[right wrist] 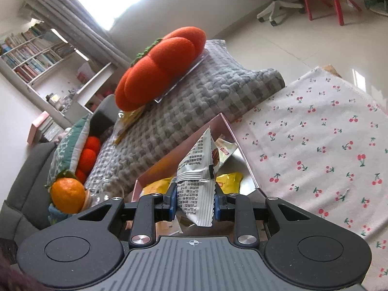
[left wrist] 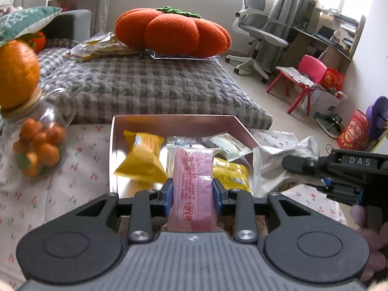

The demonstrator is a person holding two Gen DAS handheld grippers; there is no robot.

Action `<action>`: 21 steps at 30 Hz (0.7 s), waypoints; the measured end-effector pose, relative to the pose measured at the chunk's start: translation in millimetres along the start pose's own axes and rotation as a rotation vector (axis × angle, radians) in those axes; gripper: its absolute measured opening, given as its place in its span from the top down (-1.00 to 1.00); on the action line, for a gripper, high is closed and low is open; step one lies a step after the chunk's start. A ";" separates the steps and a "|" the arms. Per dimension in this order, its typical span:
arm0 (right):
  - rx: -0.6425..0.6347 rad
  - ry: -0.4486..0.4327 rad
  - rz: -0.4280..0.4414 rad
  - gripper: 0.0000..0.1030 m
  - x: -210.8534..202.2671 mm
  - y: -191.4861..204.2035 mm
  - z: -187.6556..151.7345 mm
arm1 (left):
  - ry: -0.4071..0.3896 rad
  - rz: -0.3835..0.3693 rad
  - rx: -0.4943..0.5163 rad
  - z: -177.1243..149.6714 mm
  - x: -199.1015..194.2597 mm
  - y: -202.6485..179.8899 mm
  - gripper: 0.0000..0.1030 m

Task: Organize snacks
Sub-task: 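Lower both packs into the box and open both tools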

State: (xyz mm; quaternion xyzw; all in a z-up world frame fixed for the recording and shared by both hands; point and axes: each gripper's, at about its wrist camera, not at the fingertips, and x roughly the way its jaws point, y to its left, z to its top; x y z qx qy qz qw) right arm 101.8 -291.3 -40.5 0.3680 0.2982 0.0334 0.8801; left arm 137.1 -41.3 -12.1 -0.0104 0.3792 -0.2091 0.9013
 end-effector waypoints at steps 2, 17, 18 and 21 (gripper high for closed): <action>-0.007 0.000 -0.005 0.47 6.0 0.0 0.8 | 0.003 0.005 0.006 2.7 8.9 -0.1 0.43; -0.066 0.009 -0.030 0.42 32.7 11.4 -5.7 | 0.020 0.059 0.021 5.9 44.0 2.6 0.42; -0.063 0.003 -0.030 0.42 31.6 11.5 -5.5 | 0.018 0.065 0.022 5.7 44.6 2.3 0.42; -0.070 -0.010 -0.033 0.42 30.2 11.9 -5.1 | 0.008 0.070 0.012 6.3 47.3 3.6 0.42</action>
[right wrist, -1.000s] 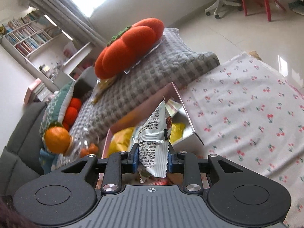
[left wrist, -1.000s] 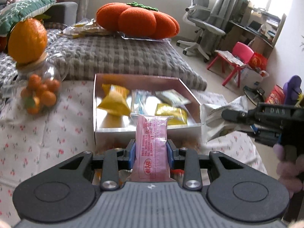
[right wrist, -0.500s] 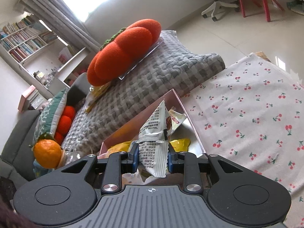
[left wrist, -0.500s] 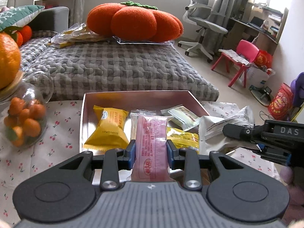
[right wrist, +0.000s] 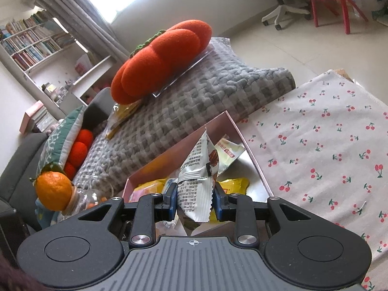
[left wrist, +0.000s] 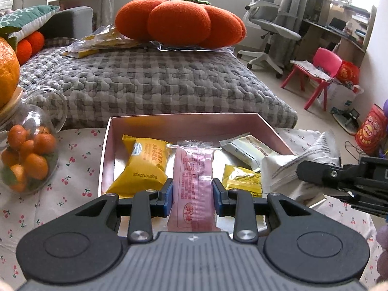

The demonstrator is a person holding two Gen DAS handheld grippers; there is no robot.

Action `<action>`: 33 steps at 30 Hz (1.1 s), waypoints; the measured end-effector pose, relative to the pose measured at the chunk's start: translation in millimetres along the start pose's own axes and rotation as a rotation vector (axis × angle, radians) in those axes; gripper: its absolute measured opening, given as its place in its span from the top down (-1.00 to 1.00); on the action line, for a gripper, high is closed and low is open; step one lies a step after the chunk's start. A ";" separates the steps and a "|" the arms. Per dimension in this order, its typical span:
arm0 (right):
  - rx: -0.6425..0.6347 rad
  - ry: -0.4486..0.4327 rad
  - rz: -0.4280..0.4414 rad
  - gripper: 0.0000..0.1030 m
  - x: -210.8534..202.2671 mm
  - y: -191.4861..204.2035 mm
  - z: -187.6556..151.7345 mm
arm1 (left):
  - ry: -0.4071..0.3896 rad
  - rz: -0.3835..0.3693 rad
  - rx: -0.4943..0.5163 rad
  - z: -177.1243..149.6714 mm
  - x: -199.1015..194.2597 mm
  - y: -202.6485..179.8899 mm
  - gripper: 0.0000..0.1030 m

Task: Organize snacks
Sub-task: 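Lower both packs into the box and open both tools, then withdraw both open tools from the box toward the remaining snacks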

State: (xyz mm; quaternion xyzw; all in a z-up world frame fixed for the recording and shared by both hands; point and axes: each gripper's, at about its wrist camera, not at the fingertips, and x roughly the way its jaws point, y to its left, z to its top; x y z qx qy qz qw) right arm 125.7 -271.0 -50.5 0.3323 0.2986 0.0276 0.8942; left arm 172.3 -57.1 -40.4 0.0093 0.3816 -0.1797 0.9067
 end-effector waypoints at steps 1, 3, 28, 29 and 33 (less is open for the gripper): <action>-0.004 -0.001 -0.002 0.42 0.2 0.5 0.2 | -0.003 0.002 -0.002 0.1 0.8 0.3 0.42; -0.020 -0.007 -0.012 0.41 0.2 1.9 -0.3 | -0.010 0.009 -0.003 0.1 2.1 0.6 0.39; -0.207 0.010 -0.040 -0.76 -47.2 36.3 -3.7 | 0.023 -0.005 -0.021 -25.1 -44.9 14.5 -0.79; -0.215 0.017 -0.040 -0.77 -50.8 37.2 -5.2 | 0.028 -0.004 -0.024 -27.5 -47.6 16.1 -0.81; -0.231 0.035 -0.029 -0.85 -62.6 40.2 -11.7 | 0.043 -0.005 -0.035 -35.8 -59.4 21.6 -0.89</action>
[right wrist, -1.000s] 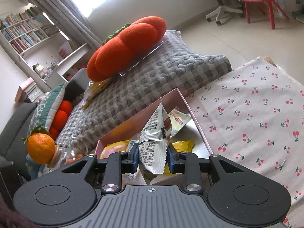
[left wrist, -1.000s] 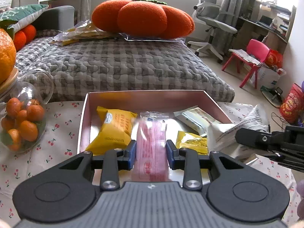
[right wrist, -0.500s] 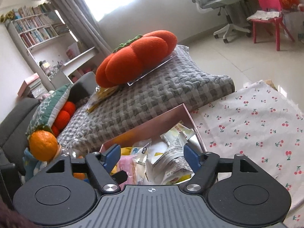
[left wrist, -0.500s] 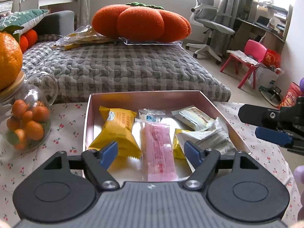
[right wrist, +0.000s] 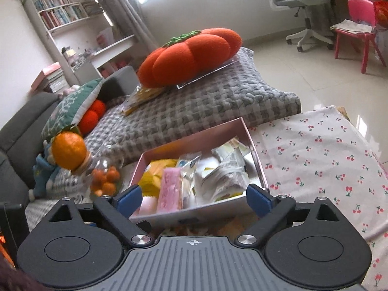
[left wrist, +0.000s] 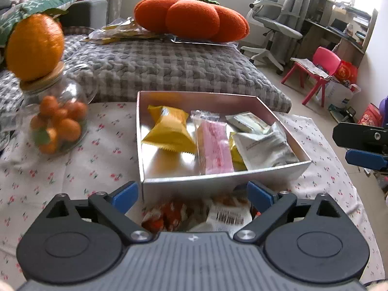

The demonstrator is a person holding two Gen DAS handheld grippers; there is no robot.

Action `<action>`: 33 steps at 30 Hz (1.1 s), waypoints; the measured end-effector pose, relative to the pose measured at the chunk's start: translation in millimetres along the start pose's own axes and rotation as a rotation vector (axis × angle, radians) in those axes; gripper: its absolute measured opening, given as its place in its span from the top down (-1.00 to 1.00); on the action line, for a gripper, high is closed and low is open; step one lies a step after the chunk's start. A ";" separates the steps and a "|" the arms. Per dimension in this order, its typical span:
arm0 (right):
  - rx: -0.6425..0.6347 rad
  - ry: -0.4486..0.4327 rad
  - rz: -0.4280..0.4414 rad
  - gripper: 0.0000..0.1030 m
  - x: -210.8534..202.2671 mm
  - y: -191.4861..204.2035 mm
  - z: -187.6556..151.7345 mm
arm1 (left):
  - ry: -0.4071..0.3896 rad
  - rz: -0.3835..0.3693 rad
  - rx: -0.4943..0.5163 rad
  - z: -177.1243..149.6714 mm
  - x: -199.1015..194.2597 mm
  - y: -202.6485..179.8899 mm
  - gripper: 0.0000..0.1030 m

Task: Organize snacks
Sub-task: 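Withdraw both open tools from the box toward the remaining snacks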

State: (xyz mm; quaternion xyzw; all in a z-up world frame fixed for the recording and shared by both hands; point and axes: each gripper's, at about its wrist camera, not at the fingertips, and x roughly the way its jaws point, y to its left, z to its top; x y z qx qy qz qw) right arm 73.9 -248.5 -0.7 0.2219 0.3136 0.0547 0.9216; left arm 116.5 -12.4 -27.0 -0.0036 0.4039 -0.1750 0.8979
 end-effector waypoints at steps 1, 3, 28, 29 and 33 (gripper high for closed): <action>-0.003 0.005 0.003 -0.85 -2.0 1.2 -1.9 | 0.002 0.001 -0.004 -2.7 -3.6 1.1 -0.91; -0.010 0.013 0.002 -0.85 -6.1 3.4 -5.4 | 0.007 0.005 -0.008 -6.3 -9.6 2.4 -0.94; -0.177 0.047 -0.045 -0.87 -22.4 6.4 -53.2 | 0.042 0.056 0.021 -68.7 -37.9 20.7 -0.99; -0.185 0.045 -0.049 -0.87 -21.6 5.9 -55.6 | 0.044 0.054 0.022 -71.1 -37.0 21.9 -0.99; -0.227 0.046 -0.057 -0.87 -17.2 2.4 -65.7 | 0.036 0.049 0.032 -81.5 -34.5 27.4 -0.99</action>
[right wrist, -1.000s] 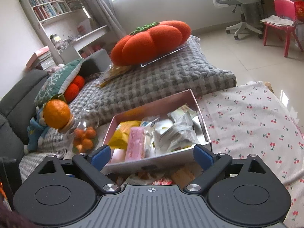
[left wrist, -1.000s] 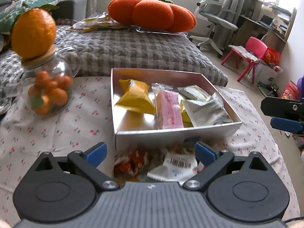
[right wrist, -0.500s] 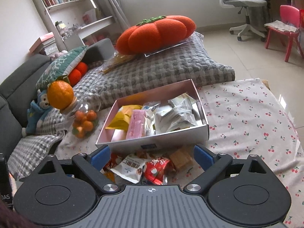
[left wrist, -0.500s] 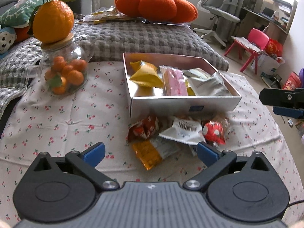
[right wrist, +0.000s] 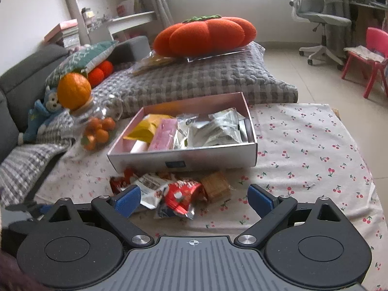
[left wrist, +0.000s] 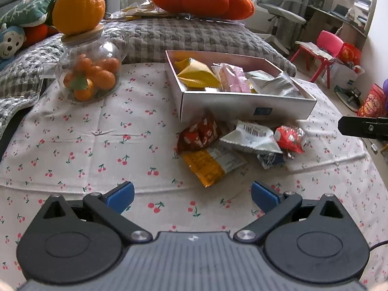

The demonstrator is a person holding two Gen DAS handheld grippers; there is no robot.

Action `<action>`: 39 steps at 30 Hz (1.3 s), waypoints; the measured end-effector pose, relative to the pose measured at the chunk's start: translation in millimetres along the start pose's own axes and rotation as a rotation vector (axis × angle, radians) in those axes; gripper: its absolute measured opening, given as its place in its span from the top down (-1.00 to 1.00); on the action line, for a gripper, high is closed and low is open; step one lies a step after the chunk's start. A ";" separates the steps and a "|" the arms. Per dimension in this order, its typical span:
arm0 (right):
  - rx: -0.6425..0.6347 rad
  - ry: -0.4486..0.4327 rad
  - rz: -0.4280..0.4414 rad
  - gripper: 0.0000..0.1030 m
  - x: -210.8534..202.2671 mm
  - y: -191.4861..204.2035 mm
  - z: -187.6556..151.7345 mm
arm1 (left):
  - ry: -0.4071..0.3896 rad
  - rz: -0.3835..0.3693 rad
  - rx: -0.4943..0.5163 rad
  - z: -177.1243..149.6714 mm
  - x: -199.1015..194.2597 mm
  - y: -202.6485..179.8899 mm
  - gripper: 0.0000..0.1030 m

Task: Organize snacks
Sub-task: 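Withdraw both open tools from the box toward the remaining snacks, then grasp the orange-white bar pack with the left tool while the right grasps a red pack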

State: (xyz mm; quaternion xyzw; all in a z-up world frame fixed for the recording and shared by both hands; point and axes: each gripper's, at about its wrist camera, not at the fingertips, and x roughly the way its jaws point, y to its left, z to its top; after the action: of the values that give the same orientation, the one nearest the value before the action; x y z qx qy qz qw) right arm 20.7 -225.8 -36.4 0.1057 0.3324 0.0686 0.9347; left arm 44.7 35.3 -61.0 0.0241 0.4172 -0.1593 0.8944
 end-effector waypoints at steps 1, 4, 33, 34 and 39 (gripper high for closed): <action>-0.012 0.001 0.000 -0.87 1.0 0.3 -2.4 | -0.002 0.001 0.004 -1.9 0.9 1.1 -0.99; -0.050 0.006 0.006 -0.87 3.7 1.6 -8.3 | 0.007 0.008 0.025 -8.7 4.6 3.2 -0.99; -0.126 0.053 0.012 -0.87 48.3 -2.3 -23.9 | -0.084 -0.082 0.216 -16.9 41.9 -13.0 -0.95; -0.122 0.052 0.003 -0.87 50.7 -1.7 -22.7 | -0.092 -0.084 0.237 -15.6 43.4 -14.5 -0.95; -0.091 0.054 -0.045 -0.87 64.4 1.5 -14.5 | -0.100 -0.096 0.278 -4.4 50.1 -18.4 -0.86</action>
State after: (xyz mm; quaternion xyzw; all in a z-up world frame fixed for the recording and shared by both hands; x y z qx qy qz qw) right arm 61.0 -209.4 -86.1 0.0534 0.3561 0.0653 0.9306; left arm 66.0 5.4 -100.0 0.1199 0.3468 -0.2592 0.8934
